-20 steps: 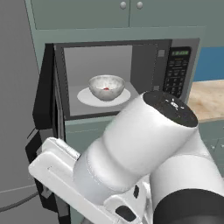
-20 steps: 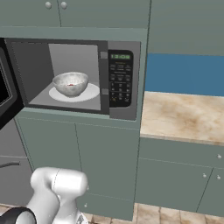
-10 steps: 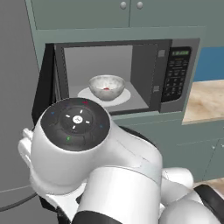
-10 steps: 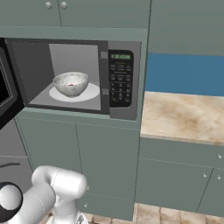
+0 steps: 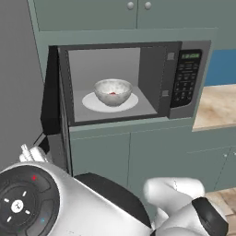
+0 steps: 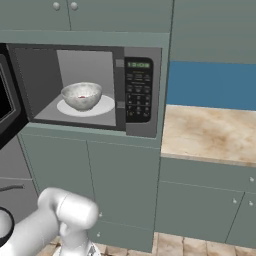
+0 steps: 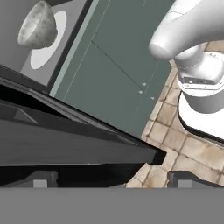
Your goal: Pick the bell pepper from the sink and place it in the bowl. Then pick the bowl and place it in the microwave. Then close the microwave door and press the start button.
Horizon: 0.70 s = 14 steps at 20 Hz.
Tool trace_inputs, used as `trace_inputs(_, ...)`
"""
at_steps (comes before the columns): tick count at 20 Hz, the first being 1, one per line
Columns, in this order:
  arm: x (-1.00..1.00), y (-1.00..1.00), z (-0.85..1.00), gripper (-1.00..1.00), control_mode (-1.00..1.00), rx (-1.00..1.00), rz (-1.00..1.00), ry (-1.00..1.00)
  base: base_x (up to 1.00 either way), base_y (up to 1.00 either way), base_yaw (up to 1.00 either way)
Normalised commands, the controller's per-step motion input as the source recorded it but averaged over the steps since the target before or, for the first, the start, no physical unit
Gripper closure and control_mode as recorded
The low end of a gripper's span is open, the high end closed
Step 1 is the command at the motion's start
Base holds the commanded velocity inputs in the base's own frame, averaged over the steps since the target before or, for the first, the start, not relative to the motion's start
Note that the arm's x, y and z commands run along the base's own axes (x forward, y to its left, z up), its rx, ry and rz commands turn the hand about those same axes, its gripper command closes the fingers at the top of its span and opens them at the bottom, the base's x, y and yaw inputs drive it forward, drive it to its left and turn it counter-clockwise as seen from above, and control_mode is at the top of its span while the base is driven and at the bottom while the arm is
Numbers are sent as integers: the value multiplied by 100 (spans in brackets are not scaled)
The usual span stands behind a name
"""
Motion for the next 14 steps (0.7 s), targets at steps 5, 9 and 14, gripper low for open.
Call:
trace_inputs(5, 0, -49, 0, -100, -100, -2, -42, -12, 0, 0, 0)
trace_inputs(9, 0, -68, -7, -100, -100, 0, -40, -9, 0, 0, 0)
trace_inputs(14, 1, -68, -13, -100, -100, 0, -38, -6, 0, 0, 0)
